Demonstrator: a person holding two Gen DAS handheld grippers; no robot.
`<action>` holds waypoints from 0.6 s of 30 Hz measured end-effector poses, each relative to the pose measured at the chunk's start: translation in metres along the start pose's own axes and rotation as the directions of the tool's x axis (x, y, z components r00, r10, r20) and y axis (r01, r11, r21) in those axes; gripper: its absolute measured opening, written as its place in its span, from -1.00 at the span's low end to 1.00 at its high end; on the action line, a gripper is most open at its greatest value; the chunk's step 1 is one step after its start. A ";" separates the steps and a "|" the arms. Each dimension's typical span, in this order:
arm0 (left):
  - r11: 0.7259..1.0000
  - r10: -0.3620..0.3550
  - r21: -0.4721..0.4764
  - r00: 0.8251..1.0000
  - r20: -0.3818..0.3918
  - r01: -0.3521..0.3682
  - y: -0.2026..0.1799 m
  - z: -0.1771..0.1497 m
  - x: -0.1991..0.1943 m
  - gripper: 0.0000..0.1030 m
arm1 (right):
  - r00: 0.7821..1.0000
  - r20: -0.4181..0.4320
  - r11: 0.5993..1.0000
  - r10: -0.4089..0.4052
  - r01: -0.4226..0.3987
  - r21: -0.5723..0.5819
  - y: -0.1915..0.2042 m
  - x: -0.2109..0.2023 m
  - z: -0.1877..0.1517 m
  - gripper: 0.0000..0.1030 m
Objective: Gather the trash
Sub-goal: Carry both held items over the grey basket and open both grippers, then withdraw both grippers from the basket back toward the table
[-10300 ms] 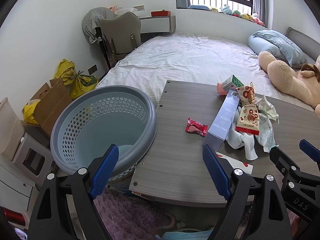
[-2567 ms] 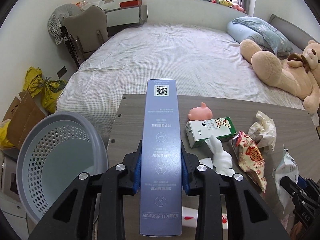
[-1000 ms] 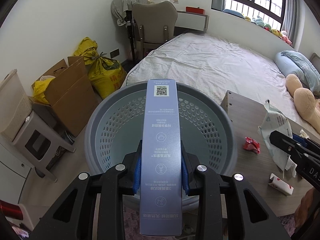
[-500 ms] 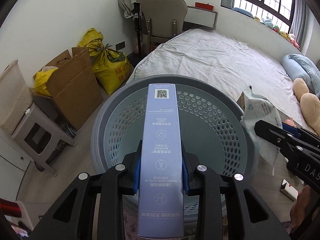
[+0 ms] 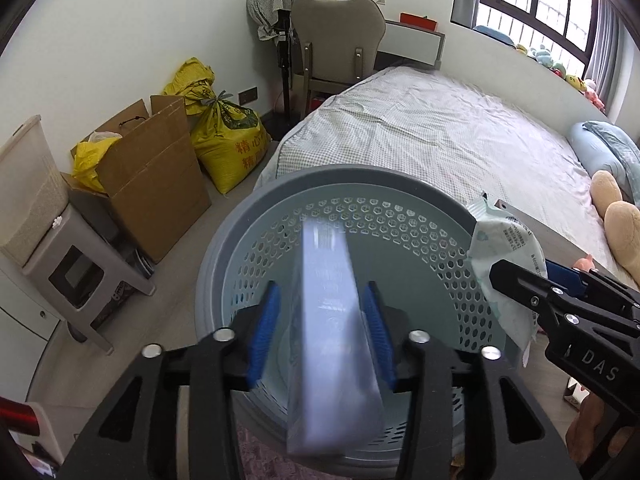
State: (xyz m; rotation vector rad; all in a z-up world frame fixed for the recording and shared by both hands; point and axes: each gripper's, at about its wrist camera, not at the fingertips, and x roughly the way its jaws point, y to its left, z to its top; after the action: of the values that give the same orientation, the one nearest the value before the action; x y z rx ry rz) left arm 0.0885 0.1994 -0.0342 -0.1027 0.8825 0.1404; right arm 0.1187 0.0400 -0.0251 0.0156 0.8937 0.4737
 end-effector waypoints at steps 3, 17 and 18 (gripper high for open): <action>1.000 -0.001 -0.009 1.000 -0.001 0.001 0.001 0.000 0.000 -0.01 | 1.000 0.009 1.000 -0.011 0.011 -0.005 0.001 -0.001 0.000 -0.01; 0.999 0.024 -0.040 1.000 -0.004 -0.024 0.008 -0.004 -0.003 0.17 | 1.000 0.002 1.000 -0.010 0.010 -0.005 0.002 -0.002 -0.004 0.00; 0.999 0.026 -0.042 1.000 -0.004 -0.027 0.009 -0.005 -0.004 0.19 | 1.000 0.003 1.000 -0.010 0.010 -0.005 0.002 -0.003 -0.005 0.01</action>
State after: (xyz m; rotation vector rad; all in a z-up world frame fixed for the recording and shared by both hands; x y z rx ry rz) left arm 0.0812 0.2072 -0.0347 -0.1303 0.8846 0.1835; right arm 0.1133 0.0395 -0.0257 0.0075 0.8895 0.4663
